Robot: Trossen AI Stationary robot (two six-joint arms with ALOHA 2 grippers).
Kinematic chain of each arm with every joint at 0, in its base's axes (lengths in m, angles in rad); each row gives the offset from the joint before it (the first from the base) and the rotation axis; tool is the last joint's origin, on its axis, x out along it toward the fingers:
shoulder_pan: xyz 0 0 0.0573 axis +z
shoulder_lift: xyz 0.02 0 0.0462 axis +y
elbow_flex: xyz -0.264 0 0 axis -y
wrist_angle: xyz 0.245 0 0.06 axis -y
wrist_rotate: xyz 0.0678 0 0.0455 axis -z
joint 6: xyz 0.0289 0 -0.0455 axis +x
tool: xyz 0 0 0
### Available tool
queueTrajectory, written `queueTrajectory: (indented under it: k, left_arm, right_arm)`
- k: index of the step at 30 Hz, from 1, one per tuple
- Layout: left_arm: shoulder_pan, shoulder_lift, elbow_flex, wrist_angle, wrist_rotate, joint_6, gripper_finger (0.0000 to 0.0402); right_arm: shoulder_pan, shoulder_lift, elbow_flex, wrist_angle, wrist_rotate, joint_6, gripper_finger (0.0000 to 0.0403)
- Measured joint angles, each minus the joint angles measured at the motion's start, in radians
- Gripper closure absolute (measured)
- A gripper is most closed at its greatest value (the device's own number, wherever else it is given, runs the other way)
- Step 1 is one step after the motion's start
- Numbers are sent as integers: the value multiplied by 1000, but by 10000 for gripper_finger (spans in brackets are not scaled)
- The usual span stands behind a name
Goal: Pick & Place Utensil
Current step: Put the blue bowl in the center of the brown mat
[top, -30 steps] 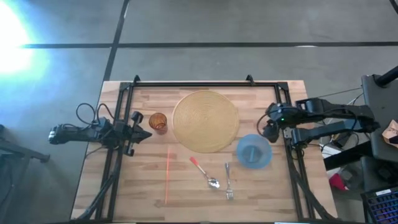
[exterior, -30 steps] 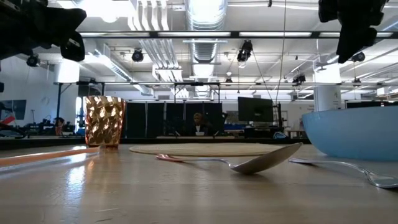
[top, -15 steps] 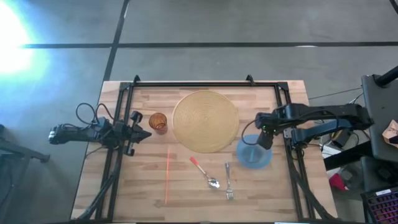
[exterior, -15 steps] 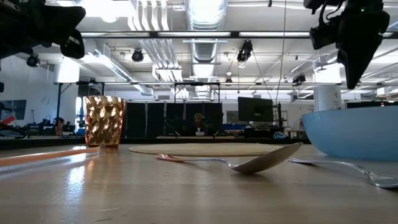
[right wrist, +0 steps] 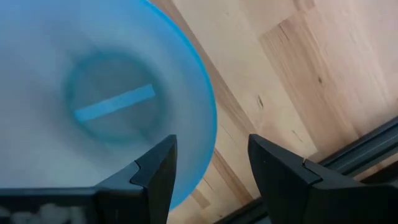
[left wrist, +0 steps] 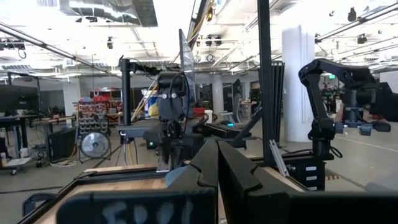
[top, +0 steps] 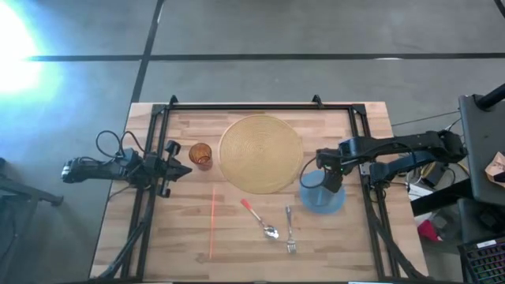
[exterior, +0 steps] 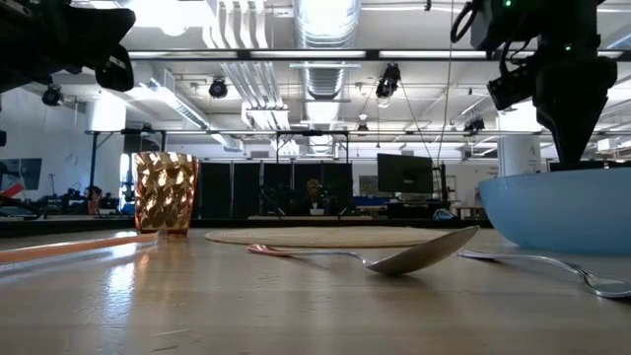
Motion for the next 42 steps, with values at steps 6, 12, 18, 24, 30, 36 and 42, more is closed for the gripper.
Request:
queueTrajectory:
  k: [6, 12, 18, 24, 30, 36, 42]
  left_arm:
    - [0, 0, 1, 0, 0, 0, 399]
    - [0, 0, 1, 0, 0, 1, 399]
    - [0, 0, 1, 6, 0, 1, 399]
    - [0, 0, 1, 5, 0, 1, 399]
    - [1, 0, 1, 4, 0, 1, 399]
    - [1, 0, 1, 4, 0, 8, 399]
    - [1, 0, 1, 4, 0, 32, 399]
  right_arm:
    - [0, 32, -6, 23, 17, 7, 209]
    - [0, 56, -28, 43, 26, 17, 209]
    - [1, 79, -58, 81, 26, 21, 209]
    - [1, 96, -61, 85, 26, 21, 219]
    - [0, 96, -64, 90, 24, 20, 253]
    - [0, 96, -70, 94, 15, 25, 287]
    - [1, 96, -118, 136, -26, 31, 318]
